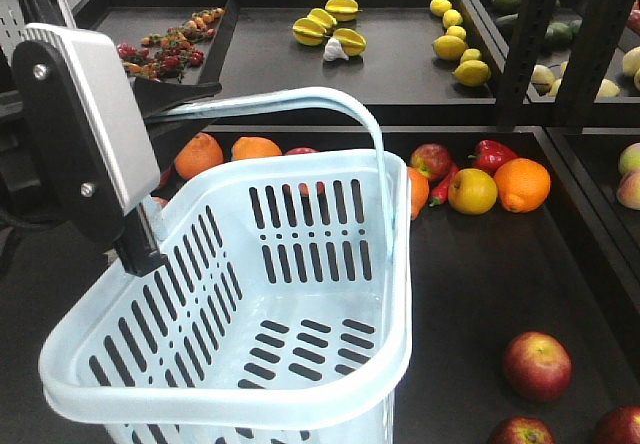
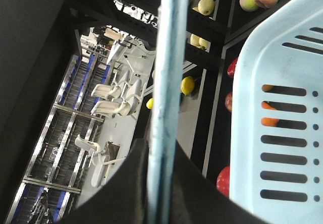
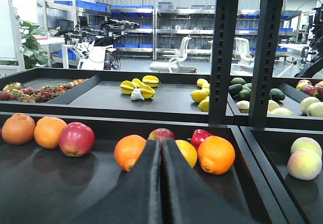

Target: Pick three apples into basket with both arms

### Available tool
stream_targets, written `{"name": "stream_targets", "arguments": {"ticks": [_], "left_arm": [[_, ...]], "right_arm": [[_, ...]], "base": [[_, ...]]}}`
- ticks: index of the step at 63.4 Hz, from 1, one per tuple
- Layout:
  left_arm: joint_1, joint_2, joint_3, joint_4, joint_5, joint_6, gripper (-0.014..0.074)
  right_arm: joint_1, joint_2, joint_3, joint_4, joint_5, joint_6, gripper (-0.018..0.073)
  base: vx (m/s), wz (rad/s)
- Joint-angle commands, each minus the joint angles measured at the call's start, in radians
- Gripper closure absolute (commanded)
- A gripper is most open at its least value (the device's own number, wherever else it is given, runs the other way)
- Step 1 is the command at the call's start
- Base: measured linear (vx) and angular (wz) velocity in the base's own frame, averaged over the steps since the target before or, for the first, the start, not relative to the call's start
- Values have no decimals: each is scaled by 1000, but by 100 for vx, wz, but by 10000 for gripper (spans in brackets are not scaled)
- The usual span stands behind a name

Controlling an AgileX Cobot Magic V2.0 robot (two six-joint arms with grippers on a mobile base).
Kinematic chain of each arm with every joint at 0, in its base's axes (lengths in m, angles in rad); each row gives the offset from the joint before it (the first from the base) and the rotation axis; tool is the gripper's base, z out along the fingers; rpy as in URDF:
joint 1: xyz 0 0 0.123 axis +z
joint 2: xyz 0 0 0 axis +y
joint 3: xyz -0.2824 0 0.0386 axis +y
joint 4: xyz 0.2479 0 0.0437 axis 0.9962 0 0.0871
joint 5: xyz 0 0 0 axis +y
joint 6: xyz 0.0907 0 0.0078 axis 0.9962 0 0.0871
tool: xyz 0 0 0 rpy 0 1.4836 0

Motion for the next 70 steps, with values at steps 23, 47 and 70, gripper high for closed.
{"name": "stream_targets", "arguments": {"ticks": [23,47,70], "left_arm": [[0,-25,-34,-28,-58,-15,603],[0,-25,-34,-28,-57,-15,603],[0,-25,-34,-28,-38,-15,603]], "right_arm": [[-4,2,14,-9,-69,-5,568],[-4,2,14,-9,-69,-5,568],[-4,2,14,-9,-69,-5,568]], "base": [[0,0],[0,0],[0,0]]}}
